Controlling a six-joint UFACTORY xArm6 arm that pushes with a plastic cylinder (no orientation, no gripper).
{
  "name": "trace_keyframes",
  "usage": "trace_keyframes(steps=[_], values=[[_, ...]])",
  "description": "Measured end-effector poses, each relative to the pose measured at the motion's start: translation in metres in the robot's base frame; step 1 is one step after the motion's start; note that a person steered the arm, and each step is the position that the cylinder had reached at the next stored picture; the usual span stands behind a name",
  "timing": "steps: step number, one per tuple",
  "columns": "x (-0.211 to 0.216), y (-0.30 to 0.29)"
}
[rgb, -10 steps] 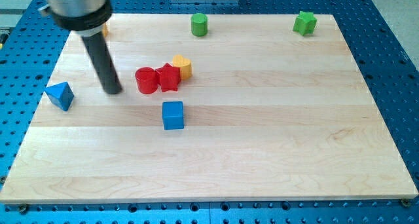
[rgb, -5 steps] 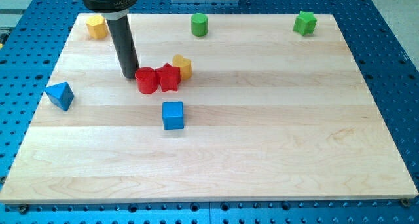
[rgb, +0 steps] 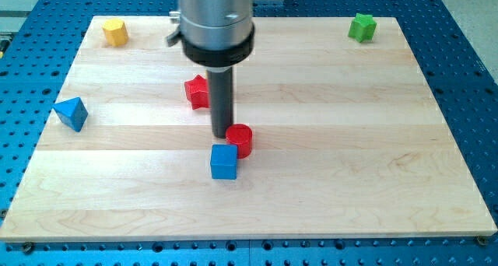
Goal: Bring the red circle at the center right side of the board
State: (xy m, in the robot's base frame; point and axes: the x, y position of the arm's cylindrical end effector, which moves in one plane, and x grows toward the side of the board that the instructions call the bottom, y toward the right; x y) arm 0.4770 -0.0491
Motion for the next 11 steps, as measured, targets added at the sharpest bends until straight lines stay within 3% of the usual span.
trace_keyframes(steps=[1, 3, 5, 6, 7, 8, 9, 10, 11], values=[[0.028, -0.009], [0.025, 0.133], [0.003, 0.117], [0.003, 0.209], [0.005, 0.203], [0.057, 0.223], [0.028, 0.263], [-0.031, 0.279], [-0.015, 0.252]])
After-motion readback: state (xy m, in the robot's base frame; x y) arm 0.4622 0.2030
